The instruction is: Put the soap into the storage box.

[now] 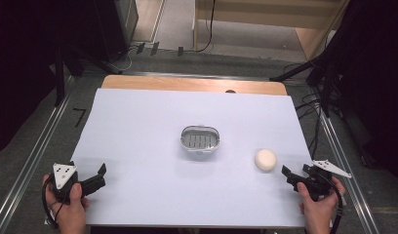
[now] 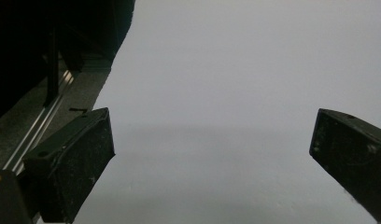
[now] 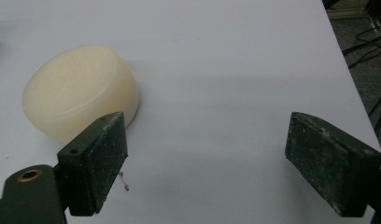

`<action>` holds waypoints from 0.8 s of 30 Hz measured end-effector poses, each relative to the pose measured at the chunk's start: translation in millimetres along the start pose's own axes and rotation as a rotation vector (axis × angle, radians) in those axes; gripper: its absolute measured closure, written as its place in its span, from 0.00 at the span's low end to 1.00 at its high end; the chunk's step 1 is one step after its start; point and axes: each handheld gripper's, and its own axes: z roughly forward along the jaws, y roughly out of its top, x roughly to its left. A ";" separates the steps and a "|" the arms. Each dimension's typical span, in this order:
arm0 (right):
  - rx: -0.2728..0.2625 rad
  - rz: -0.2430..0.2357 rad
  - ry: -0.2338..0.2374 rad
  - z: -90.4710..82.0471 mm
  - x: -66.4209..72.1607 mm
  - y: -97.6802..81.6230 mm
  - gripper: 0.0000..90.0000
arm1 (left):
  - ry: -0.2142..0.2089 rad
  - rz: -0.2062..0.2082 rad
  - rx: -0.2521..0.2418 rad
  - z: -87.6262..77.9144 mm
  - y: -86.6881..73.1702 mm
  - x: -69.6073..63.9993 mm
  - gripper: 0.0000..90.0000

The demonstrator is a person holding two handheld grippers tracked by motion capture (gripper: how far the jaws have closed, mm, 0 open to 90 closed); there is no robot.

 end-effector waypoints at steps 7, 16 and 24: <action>-0.006 -0.026 -0.014 -0.8 2.9 -0.5 0.16 | 0.000 0.000 0.003 0.2 0.1 0.0 0.00; -0.014 -0.037 -0.014 -8.0 5.4 4.3 0.21 | 0.003 0.008 -0.004 -0.2 -0.1 -0.6 0.00; 0.007 -0.088 0.013 -9.6 22.1 12.2 0.15 | -0.005 0.008 -0.013 -1.7 -0.7 -0.1 0.00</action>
